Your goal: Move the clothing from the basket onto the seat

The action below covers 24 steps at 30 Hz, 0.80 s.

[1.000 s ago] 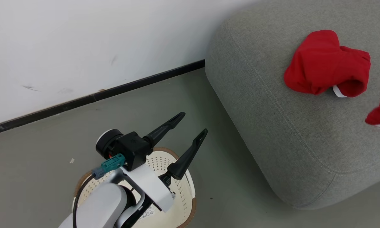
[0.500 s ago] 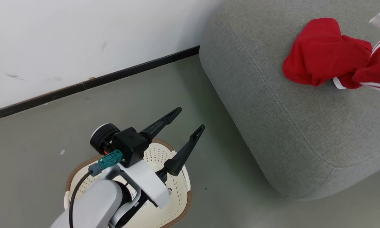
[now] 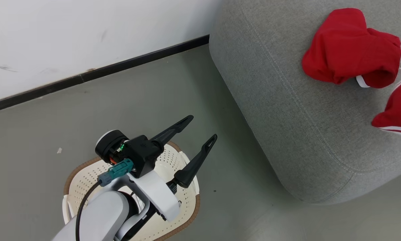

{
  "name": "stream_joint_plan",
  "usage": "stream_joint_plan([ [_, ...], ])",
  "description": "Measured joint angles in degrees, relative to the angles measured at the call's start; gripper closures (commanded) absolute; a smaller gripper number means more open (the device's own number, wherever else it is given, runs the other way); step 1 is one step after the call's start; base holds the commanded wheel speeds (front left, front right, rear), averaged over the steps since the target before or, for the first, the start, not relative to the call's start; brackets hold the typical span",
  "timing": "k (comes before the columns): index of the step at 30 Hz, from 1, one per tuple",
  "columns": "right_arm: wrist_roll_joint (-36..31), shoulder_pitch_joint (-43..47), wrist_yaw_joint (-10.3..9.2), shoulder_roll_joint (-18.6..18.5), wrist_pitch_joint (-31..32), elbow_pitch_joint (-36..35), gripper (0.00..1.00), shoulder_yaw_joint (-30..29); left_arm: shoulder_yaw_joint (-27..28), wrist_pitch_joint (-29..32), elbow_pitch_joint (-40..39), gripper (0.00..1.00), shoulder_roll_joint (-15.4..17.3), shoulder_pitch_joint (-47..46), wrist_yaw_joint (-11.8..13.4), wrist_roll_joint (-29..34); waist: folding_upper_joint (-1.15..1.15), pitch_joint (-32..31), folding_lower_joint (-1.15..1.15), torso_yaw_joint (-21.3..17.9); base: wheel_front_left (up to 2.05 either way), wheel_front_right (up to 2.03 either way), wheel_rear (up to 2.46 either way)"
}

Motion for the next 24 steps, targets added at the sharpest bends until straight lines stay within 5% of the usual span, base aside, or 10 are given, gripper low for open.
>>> stream_joint_plan([
  [16, -12.0, 0.4, 0.0, 0.7, 2.1, 9.3, 1.0, 14.0, -0.6, 1.9, -2.0, 0.0, 0.6, -1.3, 0.6, 1.1, 0.0, 4.3, 0.0, 2.4, 0.0, 0.0, 0.0],
  [24, -17.5, -2.0, 0.01, -0.3, 5.0, 17.1, 1.0, 16.5, -1.5, 2.2, -2.7, 0.0, 0.3, -2.2, 0.8, 1.9, 0.0, 6.3, 0.0, 4.4, 0.0, 0.0, 0.0],
])
